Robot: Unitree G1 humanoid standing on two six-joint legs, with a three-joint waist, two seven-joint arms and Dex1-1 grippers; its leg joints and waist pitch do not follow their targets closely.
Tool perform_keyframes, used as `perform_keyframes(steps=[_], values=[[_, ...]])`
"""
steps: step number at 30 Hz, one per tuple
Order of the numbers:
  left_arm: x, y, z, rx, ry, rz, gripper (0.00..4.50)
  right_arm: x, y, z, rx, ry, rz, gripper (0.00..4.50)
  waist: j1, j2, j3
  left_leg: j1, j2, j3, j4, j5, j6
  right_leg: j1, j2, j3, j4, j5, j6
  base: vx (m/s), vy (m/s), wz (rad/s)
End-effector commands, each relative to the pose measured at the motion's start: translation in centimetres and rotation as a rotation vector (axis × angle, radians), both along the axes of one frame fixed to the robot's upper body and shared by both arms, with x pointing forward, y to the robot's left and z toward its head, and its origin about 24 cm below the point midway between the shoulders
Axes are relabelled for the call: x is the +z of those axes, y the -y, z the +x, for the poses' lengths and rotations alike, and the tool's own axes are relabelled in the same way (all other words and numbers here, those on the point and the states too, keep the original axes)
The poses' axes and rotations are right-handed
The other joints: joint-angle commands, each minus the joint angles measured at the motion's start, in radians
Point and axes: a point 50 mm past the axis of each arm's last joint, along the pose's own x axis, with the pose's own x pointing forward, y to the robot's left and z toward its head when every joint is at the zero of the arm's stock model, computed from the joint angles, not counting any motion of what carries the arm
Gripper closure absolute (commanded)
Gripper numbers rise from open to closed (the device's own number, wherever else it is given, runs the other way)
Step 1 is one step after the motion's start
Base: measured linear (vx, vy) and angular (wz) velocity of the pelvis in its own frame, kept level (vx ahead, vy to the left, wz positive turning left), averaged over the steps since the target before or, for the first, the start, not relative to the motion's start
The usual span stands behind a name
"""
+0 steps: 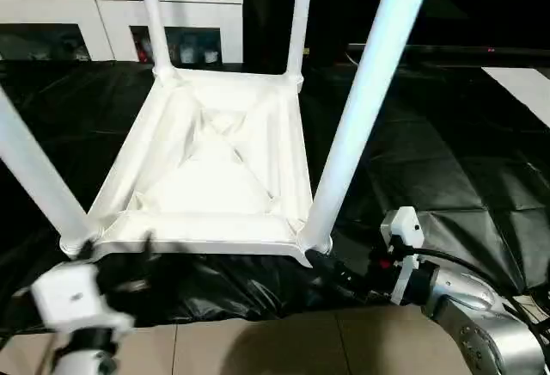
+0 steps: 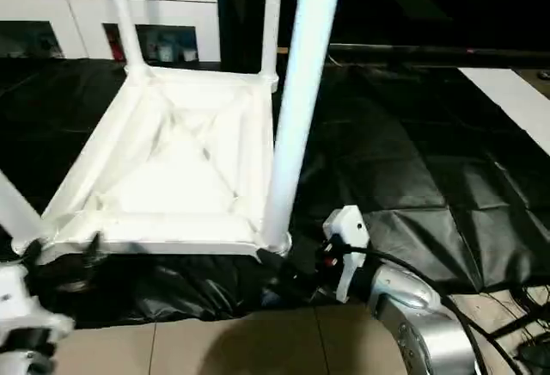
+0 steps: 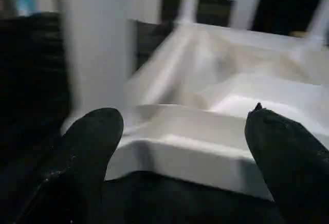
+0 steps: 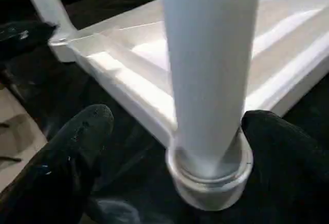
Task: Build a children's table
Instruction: Rotate leg to tighten, then flip table
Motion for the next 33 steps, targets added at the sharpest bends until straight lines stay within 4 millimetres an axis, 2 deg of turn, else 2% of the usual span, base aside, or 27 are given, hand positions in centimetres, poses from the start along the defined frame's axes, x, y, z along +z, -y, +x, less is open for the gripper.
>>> perform_keyframes(steps=[1, 4, 5, 8, 9, 10, 11, 13, 16, 18, 19, 23, 25, 26, 28, 29, 30, 31, 33], values=[[0.6, -0.5, 0.2, 0.038, 0.051, 0.021, 0.07, 0.4, 0.2, 0.7, -0.035, 0.033, -0.012, 0.00, 0.005, 0.004, -0.029, 0.017, 0.067, -0.034, -0.094, -0.239, -0.005, 0.003, -0.077, 0.046, -0.088, 0.003, -0.157, 0.000, 0.000, 0.00], [1.1, -1.5, 0.3, 0.100, 0.083, 0.035, 0.07, 0.4, 0.4, 1.6, -0.087, 0.056, -0.029, 0.00, 0.007, 0.007, -0.029, 0.021, 0.069, -0.033, -0.095, -0.244, -0.012, 0.001, -0.076, 0.046, -0.085, 0.017, -0.164, 0.000, 0.000, 0.00], [1.1, -1.7, 0.3, 0.111, 0.081, 0.038, 0.07, 0.3, 0.7, 2.1, -0.119, 0.062, -0.047, 0.00, 0.008, 0.014, -0.030, 0.021, 0.067, -0.033, -0.095, -0.242, -0.018, 0.002, -0.076, 0.045, -0.083, 0.022, -0.168, 0.000, 0.000, 0.00], [0.6, -1.8, 0.8, 0.072, 0.059, 0.008, 0.07, 0.3, 1.8, 3.3, -0.212, 0.088, -0.075, 0.00, 0.011, 0.005, -0.030, 0.023, 0.066, -0.028, -0.093, -0.244, -0.026, 0.001, -0.074, 0.046, -0.085, 0.017, -0.166, 0.000, 0.000, 0.00], [0.6, -1.8, 1.0, 0.063, 0.056, 0.004, 0.07, 0.3, 1.8, 3.3, -0.218, 0.090, -0.077, 0.00, 0.015, 0.009, -0.032, 0.025, 0.064, -0.028, -0.092, -0.235, -0.025, 0.000, -0.075, 0.047, -0.083, 0.020, -0.162, 0.000, 0.000, 0.00], [0.4, -1.7, 1.4, 0.036, 0.051, -0.003, 0.07, 0.3, 2.0, 3.5, -0.229, 0.090, -0.074, 0.00, 0.017, -0.003, -0.032, 0.024, 0.064, -0.026, -0.092, -0.227, -0.022, 0.001, -0.073, 0.047, -0.084, 0.022, -0.159, 0.000, 0.000, 0.00], [0.1, -1.6, 1.9, 0.008, 0.035, -0.011, 0.07, 0.4, 2.1, 3.7, -0.241, 0.093, -0.077, 0.00, 0.024, 0.002, -0.033, 0.025, 0.065, -0.027, -0.092, -0.215, -0.021, 0.001, -0.075, 0.047, -0.081, 0.034, -0.159, 0.000, 0.000, 0.00], [-0.8, -1.5, 3.1, -0.054, -0.013, -0.002, 0.07, 0.2, 2.4, 4.1, -0.267, 0.093, -0.096, 0.00, 0.027, 0.008, -0.034, 0.029, 0.063, -0.026, -0.092, -0.209, -0.027, -0.003, -0.073, 0.046, -0.079, 0.038, -0.154, 0.000, 0.000, 0.00], [-1.3, -1.6, 4.1, -0.078, -0.035, 0.013, 0.07, 0.1, 2.9, 4.4, -0.305, 0.101, -0.121, 0.00, 0.028, 0.007, -0.038, 0.027, 0.064, -0.027, -0.092, -0.183, -0.036, 0.002, -0.074, 0.045, -0.074, 0.088, -0.152, 0.000, 0.000, 0.00], [-1.4, -1.7, 5.2, -0.082, -0.028, 0.008, 0.07, 0.4, 3.0, 4.5, -0.299, 0.105, -0.100, 0.00, 0.026, 0.005, -0.041, 0.025, 0.063, -0.026, -0.087, -0.153, -0.025, 0.007, -0.075, 0.045, -0.068, 0.156, -0.160, 0.000, 0.000, 0.00], [-1.4, -1.7, 5.2, -0.082, -0.028, 0.008, 0.07, 0.4, 3.0, 4.5, -0.299, 0.105, -0.100, 0.00, 0.026, 0.004, -0.041, 0.025, 0.061, -0.025, -0.087, -0.153, -0.020, 0.007, -0.074, 0.045, -0.069, 0.158, -0.160, 0.000, 0.000, 0.00], [-1.6, -1.8, 6.4, -0.091, -0.049, 0.023, 0.07, 0.5, 2.8, 3.8, -0.221, 0.096, -0.094, 0.00, 0.028, 0.006, -0.042, 0.027, 0.064, -0.025, -0.086, -0.160, -0.005, 0.009, -0.077, 0.045, -0.069, 0.152, -0.172, 0.000, 0.000, 0.00], [-1.6, -2.2, 6.7, -0.053, -0.055, 0.011, 0.07, 0.2, 2.8, 2.6, -0.134, 0.069, -0.131, 0.00, 0.028, 0.004, -0.043, 0.026, 0.065, -0.025, -0.086, -0.152, 0.005, 0.012, -0.078, 0.045, -0.068, 0.162, -0.175, 0.000, 0.000, 0.00], [-1.6, -2.2, 6.7, -0.049, -0.048, -0.001, 0.07, 0.1, 2.9, 2.0, -0.088, 0.061, -0.159, 0.00, 0.031, 0.009, -0.043, 0.026, 0.067, -0.027, -0.084, -0.147, 0.011, 0.014, -0.079, 0.044, -0.067, 0.174, -0.176, 0.000, 0.000, 0.00], [-1.4, -2.1, 6.8, -0.050, -0.031, -0.015, 0.07, -0.1, 3.2, 1.2, -0.035, 0.049, -0.187, 0.00, 0.031, 0.003, -0.042, 0.023, 0.067, -0.026, -0.083, -0.150, 0.020, 0.016, -0.080, 0.045, -0.070, 0.181, -0.179, 0.000, 0.000, 0.00], [-1.3, -1.9, 6.8, -0.049, -0.023, -0.019, 0.23, -0.1, 3.4, 0.9, -0.020, 0.040, -0.188, 0.00, 0.031, 0.003, -0.041, 0.023, 0.067, -0.026, -0.085, -0.155, 0.023, 0.015, -0.080, 0.044, -0.071, 0.174, -0.182, 0.000, 0.000, 0.00], [-1.3, -1.8, 6.7, -0.047, -0.017, -0.028, 0.33, -0.1, 3.7, 0.5, 0.004, 0.034, -0.195, 0.00, 0.030, 0.004, -0.037, 0.023, 0.068, -0.025, -0.088, -0.198, 0.023, 0.012, -0.082, 0.044, -0.077, 0.107, -0.193, 0.000, 0.000, 0.00], [-1.3, -1.7, 6.7, -0.046, -0.015, -0.034, 0.33, -0.1, 3.8, 0.3, 0.018, 0.031, -0.201, 0.00, 0.030, 0.002, -0.036, 0.023, 0.070, -0.026, -0.089, -0.208, 0.022, 0.012, -0.083, 0.045, -0.078, 0.087, -0.193, 0.000, 0.000, 0.00], [-1.3, -1.3, 6.7, -0.047, -0.008, -0.039, 0.61, 0.2, 4.1, -0.3, 0.069, 0.011, -0.192, 0.00, 0.030, 0.002, -0.035, 0.024, 0.070, -0.027, -0.090, -0.230, 0.022, 0.012, -0.083, 0.046, -0.083, 0.045, -0.197, 0.000, 0.000, 0.00]])
